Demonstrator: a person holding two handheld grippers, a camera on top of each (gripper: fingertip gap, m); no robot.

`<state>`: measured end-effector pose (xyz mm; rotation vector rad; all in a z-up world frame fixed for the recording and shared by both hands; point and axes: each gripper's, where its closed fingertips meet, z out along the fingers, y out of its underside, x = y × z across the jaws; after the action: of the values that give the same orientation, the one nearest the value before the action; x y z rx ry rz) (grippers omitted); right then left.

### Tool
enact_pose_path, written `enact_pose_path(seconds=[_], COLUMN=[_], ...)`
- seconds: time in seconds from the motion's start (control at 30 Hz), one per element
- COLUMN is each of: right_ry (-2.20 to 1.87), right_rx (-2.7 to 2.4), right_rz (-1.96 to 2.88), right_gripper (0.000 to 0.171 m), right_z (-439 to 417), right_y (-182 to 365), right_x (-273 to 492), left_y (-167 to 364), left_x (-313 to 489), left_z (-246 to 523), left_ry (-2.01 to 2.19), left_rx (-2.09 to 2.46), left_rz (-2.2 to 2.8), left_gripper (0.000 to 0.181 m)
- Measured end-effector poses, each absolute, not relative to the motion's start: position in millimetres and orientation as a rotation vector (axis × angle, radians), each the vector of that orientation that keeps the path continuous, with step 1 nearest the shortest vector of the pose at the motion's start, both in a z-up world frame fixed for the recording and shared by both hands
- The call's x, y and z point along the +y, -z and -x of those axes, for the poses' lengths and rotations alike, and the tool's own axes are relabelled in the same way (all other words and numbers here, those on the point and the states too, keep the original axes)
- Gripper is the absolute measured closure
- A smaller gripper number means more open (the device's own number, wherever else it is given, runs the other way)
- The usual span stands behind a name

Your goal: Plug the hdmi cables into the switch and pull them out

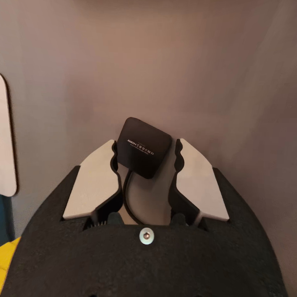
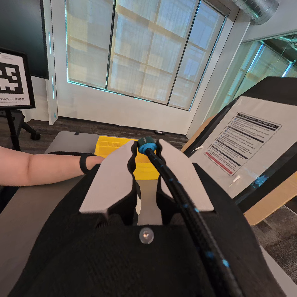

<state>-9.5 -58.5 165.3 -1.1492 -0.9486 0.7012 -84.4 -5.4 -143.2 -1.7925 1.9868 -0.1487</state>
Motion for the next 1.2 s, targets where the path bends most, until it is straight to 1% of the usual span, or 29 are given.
enact_pose_path(seconds=[0.03, 0.1, 0.3, 0.37, 0.6, 0.67, 0.73, 0.77, 0.8, 0.87, 0.9, 1.0, 1.1, 1.13, 1.17, 1.2], right_ry=[-0.704, -0.709, -0.717, -0.701, -0.659, -0.652, -0.643, -0.638, -0.636, -0.632, -0.629, -0.63, -0.634, -0.635, -0.632, -0.63], right_rx=[-0.94, -0.933, -0.951, -0.968, -0.976, -0.977, -0.979, -0.982, -0.987, -0.994, -0.997, -1.002, -1.002, -1.007, -1.008, -1.007], right_rz=[1.139, 1.124, 1.123, 1.134, 1.147, 1.142, 1.131, 1.125, 1.118, 1.107, 1.103, 1.091, 1.084, 1.083, 1.085, 1.085], right_gripper=[0.148, 0.147, 0.147, 0.147, 0.148, 0.147, 0.147, 0.147, 0.147, 0.147, 0.147, 0.147, 0.147, 0.147, 0.147, 0.147], right_z=[4.8, -2.2, -3.3, -0.2, 1.0, 0.3, -0.4, -0.6, -0.4, -0.3, -0.4, -1.1, -1.8, -1.8, -1.9, -2.2], right_y=[-169.4, -175.4, -176.3, -173.1, -173.0, -174.4, -176.6, -177.4, -178.2, -179.4, -179.7, -181.3, -182.2, -181.8, -181.6, -181.6], right_x=[-60.8, -65.1, -69.6, -69.4, -71.0, -72.7, -75.5, -77.0, -78.6, -80.8, -81.5, -83.8, -84.7, -85.3, -85.3, -85.1], left_y=[144.5, 146.4, 151.2, 150.6, 150.6, 149.9, 146.5, 142.8, 137.2, 126.3, 124.2, 129.7, 150.2, 155.3, 156.6, 157.0], left_x=[-2.8, -1.7, -0.7, 3.5, -0.4, -5.2, -12.6, -18.0, -23.4, -25.9, -21.9, -3.5, -1.8, -4.4, -9.1, -12.3], left_z=[85.4, 86.1, 78.4, 77.6, 89.4, 91.0, 89.9, 85.8, 80.7, 77.0, 80.5, 97.0, 104.8, 104.7, 102.9, 103.2], left_ry=[0.148, 0.176, 0.21, 0.154, -0.053, -0.03, 0.111, 0.241, 0.386, 0.565, 0.555, 0.313, 0.183, 0.193, 0.233, 0.246], left_rx=[1.974, 1.966, 1.867, 1.786, 1.261, 1.262, 1.243, 1.221, 1.204, 1.191, 1.212, 1.344, 1.43, 1.433, 1.445, 1.463], left_rz=[1.81, 1.84, 1.982, 2.058, 2.488, 2.497, 2.523, 2.537, 2.534, 2.474, 2.433, 2.317, 2.325, 2.352, 2.364, 2.363], left_gripper=[0.114, 0.113, 0.102, 0.111, 0.113, 0.112, 0.111, 0.102, 0.086, 0.082, 0.081, 0.082, 0.087, 0.082, 0.081, 0.089])
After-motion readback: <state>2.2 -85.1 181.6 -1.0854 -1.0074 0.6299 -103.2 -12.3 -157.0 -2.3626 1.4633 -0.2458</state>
